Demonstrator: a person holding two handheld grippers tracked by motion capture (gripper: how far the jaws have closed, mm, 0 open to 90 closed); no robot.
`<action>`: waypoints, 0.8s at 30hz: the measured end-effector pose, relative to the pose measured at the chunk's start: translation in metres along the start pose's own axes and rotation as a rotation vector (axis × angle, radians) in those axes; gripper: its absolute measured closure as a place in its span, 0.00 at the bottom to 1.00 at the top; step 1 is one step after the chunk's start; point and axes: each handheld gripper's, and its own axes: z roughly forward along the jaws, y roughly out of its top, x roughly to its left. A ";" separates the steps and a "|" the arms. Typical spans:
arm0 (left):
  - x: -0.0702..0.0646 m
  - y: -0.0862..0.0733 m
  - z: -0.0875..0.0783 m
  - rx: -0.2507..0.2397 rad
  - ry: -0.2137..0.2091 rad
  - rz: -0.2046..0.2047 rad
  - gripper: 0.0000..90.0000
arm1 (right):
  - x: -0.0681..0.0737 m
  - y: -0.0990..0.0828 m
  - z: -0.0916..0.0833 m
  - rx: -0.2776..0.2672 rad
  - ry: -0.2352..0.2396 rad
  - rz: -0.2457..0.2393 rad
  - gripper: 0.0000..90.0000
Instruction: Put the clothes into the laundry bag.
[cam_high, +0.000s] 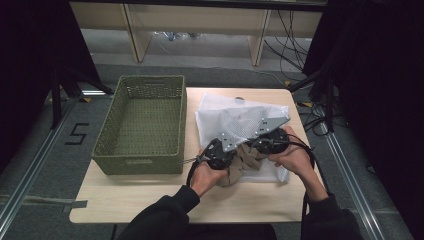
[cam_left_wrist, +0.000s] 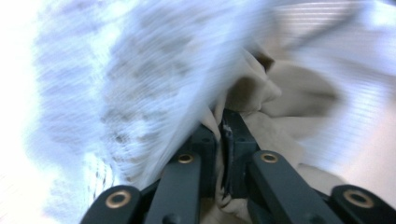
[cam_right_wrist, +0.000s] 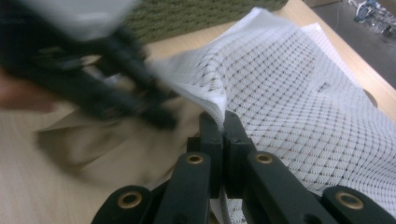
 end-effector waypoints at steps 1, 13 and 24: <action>0.004 -0.002 0.008 0.006 0.017 -0.017 0.92 | 0.000 -0.001 -0.001 0.015 0.004 0.004 1.00; -0.004 -0.022 -0.013 0.105 -0.072 -0.029 0.29 | 0.000 -0.019 0.015 0.072 0.022 0.028 1.00; -0.011 -0.051 -0.034 0.198 -0.110 0.018 0.20 | 0.004 -0.015 0.016 0.072 0.039 0.032 1.00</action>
